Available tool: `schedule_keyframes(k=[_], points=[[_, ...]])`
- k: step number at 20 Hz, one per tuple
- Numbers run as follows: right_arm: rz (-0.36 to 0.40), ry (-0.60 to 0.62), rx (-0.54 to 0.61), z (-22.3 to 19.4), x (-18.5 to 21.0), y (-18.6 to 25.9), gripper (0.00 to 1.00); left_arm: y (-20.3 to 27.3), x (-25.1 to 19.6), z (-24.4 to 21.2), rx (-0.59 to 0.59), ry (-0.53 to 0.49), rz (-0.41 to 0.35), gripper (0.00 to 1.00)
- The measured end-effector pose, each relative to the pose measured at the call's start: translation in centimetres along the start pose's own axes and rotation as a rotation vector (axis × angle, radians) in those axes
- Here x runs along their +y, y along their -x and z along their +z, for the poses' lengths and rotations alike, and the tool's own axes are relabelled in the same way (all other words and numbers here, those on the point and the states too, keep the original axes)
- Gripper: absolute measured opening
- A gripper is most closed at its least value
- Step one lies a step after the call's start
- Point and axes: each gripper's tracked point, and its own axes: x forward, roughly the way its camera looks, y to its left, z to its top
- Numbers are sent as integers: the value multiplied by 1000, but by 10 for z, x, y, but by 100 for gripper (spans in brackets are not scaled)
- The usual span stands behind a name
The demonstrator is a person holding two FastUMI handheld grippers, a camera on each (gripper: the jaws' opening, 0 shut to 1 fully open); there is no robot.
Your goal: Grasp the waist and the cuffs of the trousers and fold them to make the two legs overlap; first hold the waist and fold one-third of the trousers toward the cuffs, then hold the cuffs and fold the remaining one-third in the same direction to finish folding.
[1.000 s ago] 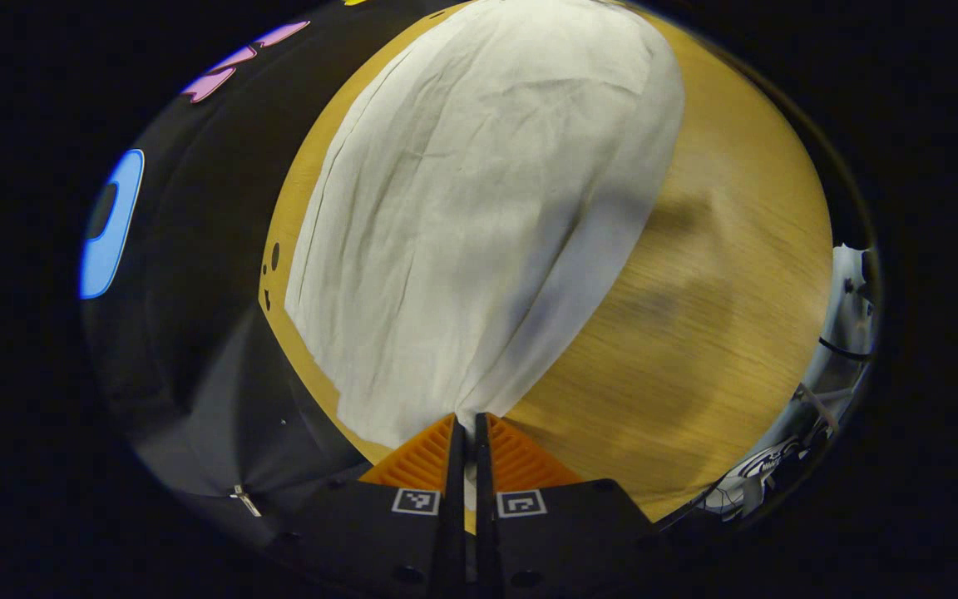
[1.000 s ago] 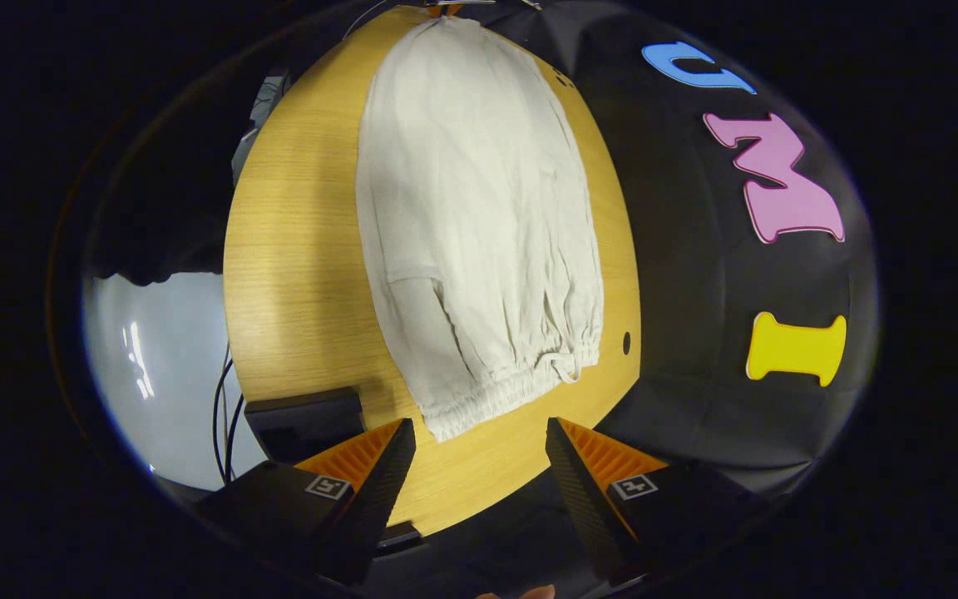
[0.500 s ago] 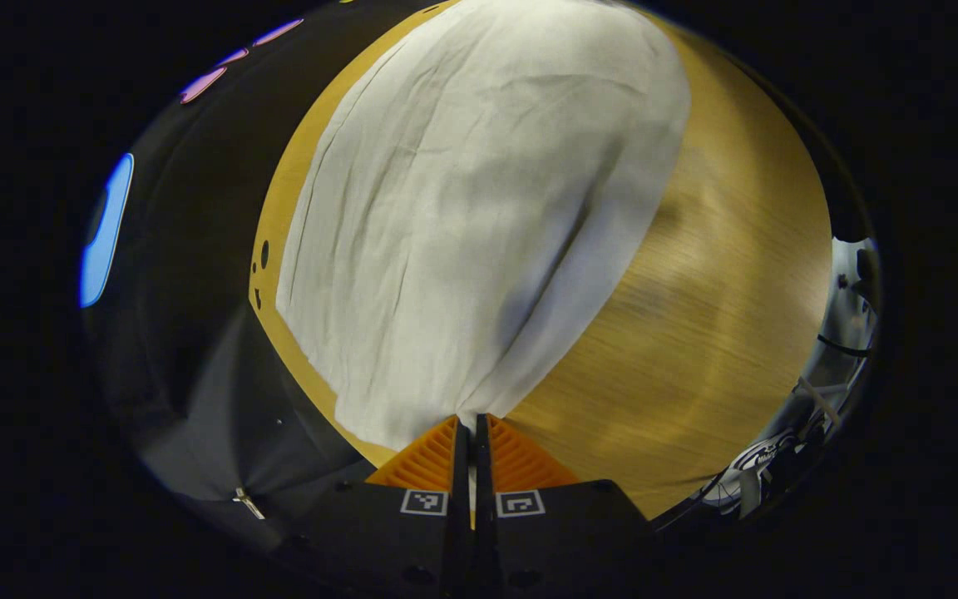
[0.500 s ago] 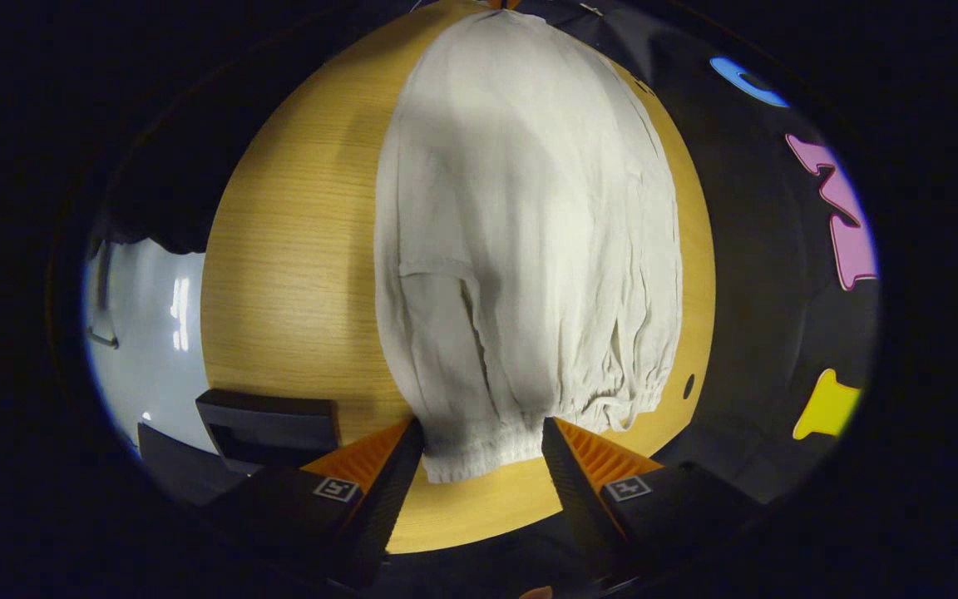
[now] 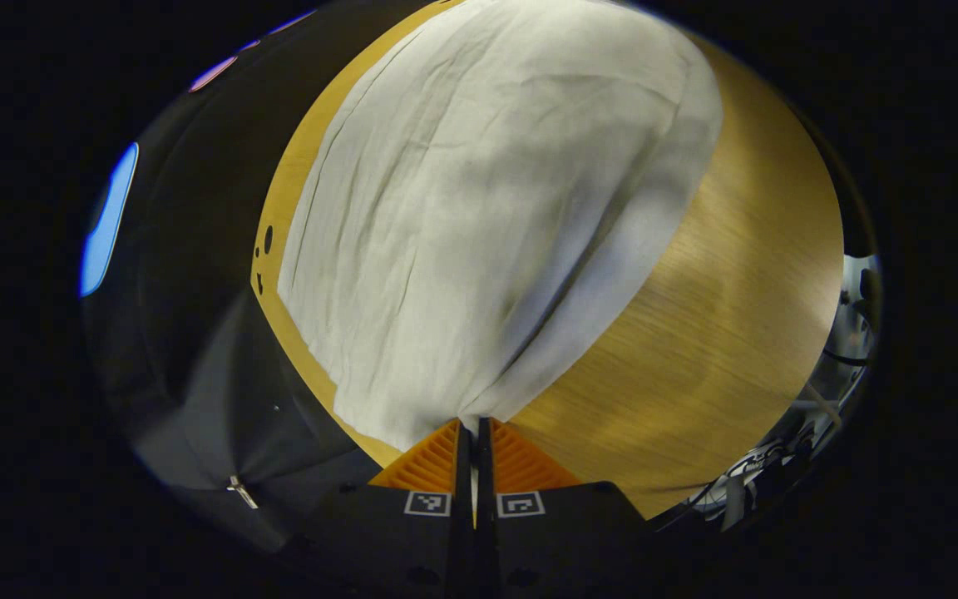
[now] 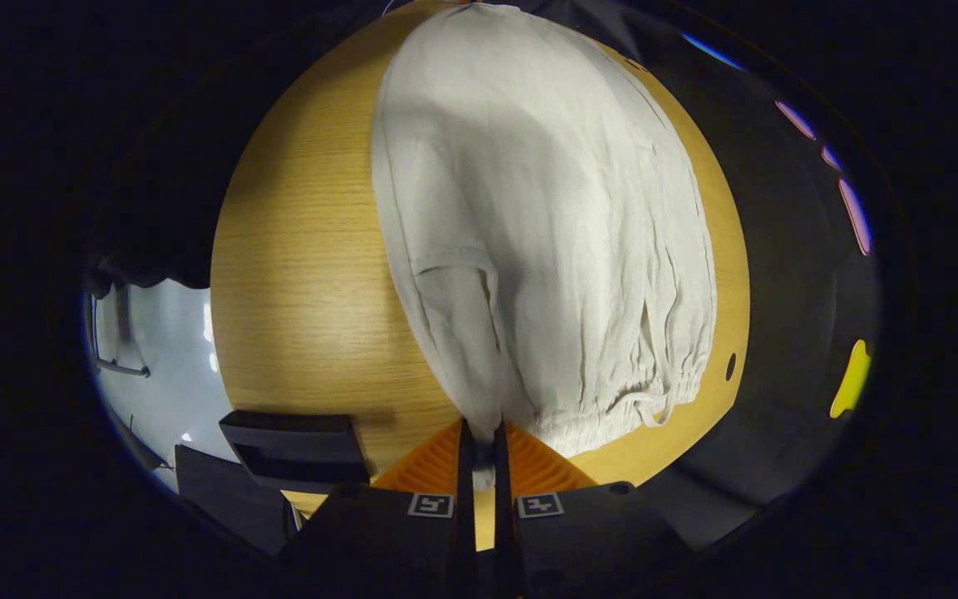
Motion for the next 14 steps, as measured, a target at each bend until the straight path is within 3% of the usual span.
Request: schedule_keyframes(k=[2,5,9,14], points=[[-16,-65,-22,0,-5,10,13,0,1,-2,0,51,-38,6],[-39,-172,-52,3,-15,24,13,5,6,4,-31,157,-34,6],[-136,-261,-37,4,-39,38,13,20,31,19,-77,385,-6,6],[-249,-427,-61,11,-81,59,13,26,58,35,-117,535,5,6]])
